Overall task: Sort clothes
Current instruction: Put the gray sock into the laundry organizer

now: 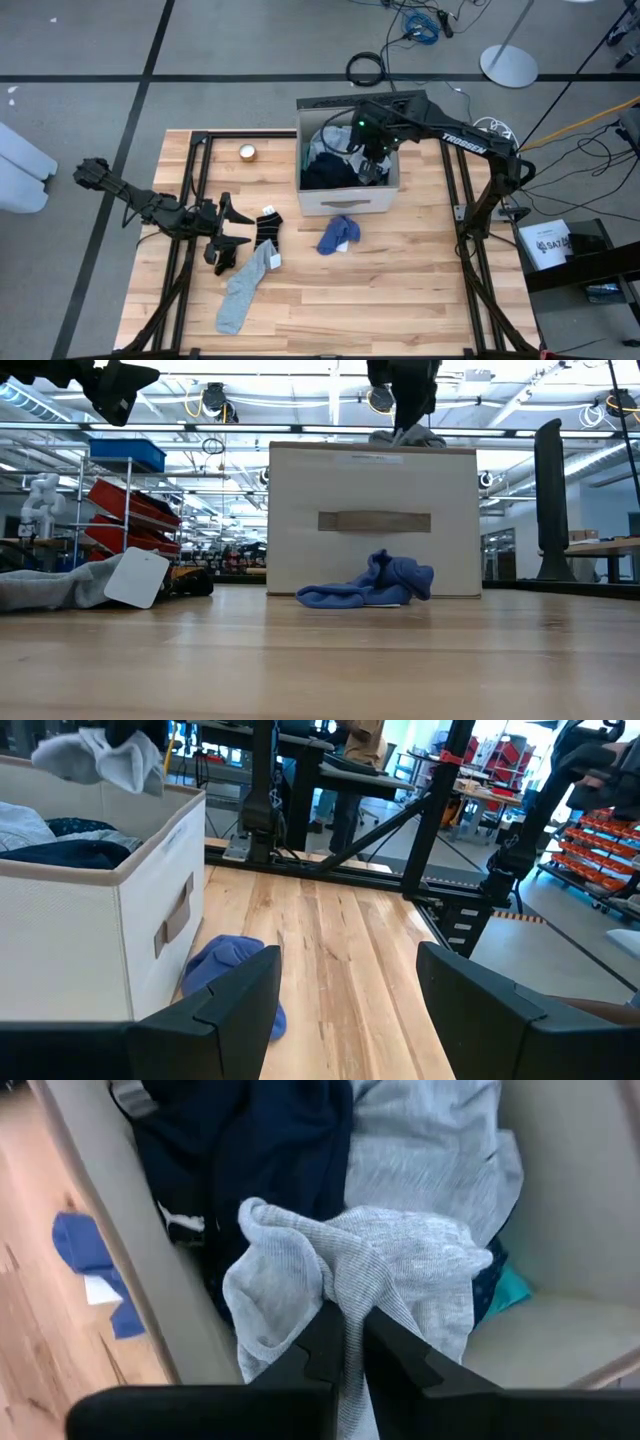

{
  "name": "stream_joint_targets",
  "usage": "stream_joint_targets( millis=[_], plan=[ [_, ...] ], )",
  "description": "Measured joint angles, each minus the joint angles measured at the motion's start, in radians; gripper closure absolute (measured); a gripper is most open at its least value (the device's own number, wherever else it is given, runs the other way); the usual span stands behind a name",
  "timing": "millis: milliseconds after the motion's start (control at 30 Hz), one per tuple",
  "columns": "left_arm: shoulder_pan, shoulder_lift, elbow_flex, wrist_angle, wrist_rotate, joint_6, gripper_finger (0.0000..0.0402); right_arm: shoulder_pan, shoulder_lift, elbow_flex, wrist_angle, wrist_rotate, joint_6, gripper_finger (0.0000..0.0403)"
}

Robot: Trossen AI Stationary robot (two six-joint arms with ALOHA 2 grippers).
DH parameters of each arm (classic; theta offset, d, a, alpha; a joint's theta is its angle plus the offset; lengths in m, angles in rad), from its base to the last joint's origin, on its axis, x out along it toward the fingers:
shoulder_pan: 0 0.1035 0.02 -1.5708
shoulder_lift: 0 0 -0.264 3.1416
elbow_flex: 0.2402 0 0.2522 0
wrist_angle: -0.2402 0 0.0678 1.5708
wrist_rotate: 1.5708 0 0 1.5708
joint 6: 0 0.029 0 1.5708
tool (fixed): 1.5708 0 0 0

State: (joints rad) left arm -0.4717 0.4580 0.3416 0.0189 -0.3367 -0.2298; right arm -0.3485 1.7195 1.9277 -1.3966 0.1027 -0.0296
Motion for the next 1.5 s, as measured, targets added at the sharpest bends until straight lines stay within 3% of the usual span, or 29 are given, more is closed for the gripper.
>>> stream_joint_targets(
  millis=[667, 1000, 1100, 1333, 1500],
  plan=[
    [0.000, 0.000, 0.000, -0.001, 0.002, 0.000, 0.0157, 0.000, 0.000, -0.015, 0.011, 0.061, 0.000, 0.0293],
    [0.000, 0.013, 0.000, -0.013, 0.071, -0.001, 0.0157, 0.034, 0.000, -0.015, 0.015, 0.048, 0.070, 0.0284],
    [0.000, 0.046, 0.000, -0.019, 0.069, -0.040, 0.0157, 0.057, 0.000, -0.015, 0.016, 0.048, 0.073, 0.0284],
    [0.001, 0.171, 0.054, -0.056, -0.046, -0.104, 0.0157, 0.132, 0.000, -0.015, 0.016, 0.049, 0.115, 0.0284],
    [0.000, 0.284, 0.202, -0.270, -0.069, -0.156, 0.0157, 0.182, 0.000, -0.015, 0.016, 0.049, 0.118, 0.0284]
  ],
)
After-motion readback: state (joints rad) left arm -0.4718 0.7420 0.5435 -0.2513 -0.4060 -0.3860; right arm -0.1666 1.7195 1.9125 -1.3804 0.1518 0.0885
